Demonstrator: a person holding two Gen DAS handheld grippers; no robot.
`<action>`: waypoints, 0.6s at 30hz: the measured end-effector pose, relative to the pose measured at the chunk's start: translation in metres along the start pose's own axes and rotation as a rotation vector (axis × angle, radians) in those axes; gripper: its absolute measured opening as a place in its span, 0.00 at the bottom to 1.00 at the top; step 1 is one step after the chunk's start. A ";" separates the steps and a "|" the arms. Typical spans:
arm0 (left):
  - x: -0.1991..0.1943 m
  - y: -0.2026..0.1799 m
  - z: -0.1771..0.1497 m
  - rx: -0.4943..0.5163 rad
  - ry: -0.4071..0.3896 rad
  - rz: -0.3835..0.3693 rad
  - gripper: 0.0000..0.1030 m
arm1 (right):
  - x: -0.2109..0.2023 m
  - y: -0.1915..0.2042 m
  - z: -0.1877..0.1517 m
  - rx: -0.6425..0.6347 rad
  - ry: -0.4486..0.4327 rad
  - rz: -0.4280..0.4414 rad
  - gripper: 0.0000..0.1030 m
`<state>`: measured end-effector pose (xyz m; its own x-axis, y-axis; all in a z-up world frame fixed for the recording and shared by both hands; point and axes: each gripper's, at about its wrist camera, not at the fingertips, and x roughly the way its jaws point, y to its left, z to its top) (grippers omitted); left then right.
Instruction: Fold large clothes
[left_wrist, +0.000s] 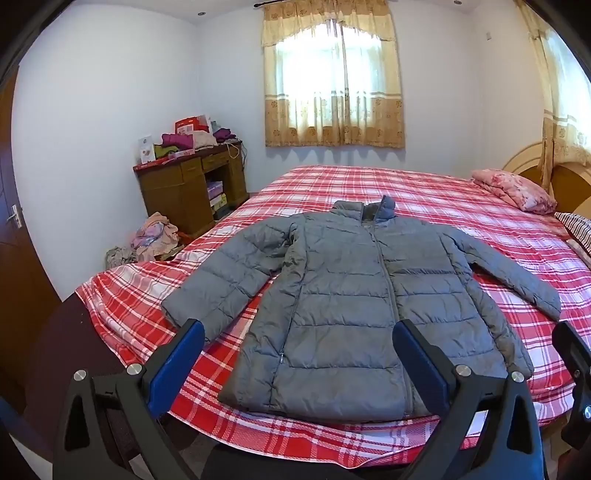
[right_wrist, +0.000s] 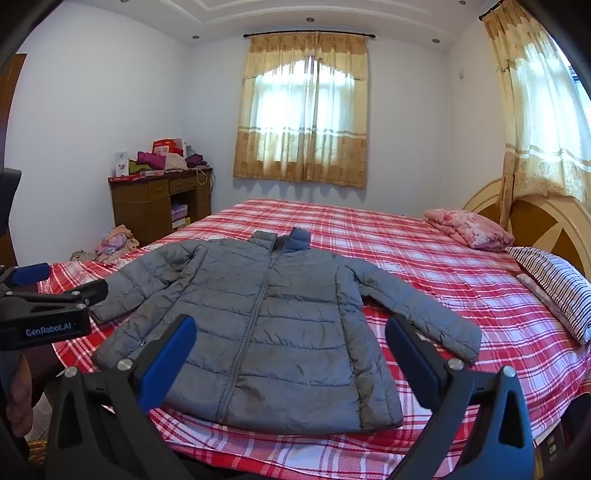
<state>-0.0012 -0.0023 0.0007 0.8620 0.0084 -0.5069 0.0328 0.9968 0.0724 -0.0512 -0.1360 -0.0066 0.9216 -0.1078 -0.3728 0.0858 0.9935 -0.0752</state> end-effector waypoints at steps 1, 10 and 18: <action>-0.001 -0.001 0.000 0.006 -0.005 0.003 0.99 | 0.000 0.000 0.000 0.000 0.001 0.001 1.00; -0.001 -0.001 0.003 -0.004 0.003 -0.002 0.99 | 0.002 0.000 -0.001 -0.001 0.015 0.006 1.00; 0.002 -0.002 0.001 0.002 0.001 0.001 0.99 | 0.004 0.002 -0.003 -0.003 0.018 0.004 1.00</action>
<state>0.0014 -0.0040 0.0003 0.8617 0.0093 -0.5073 0.0332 0.9967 0.0746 -0.0488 -0.1345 -0.0109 0.9149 -0.1042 -0.3900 0.0806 0.9938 -0.0765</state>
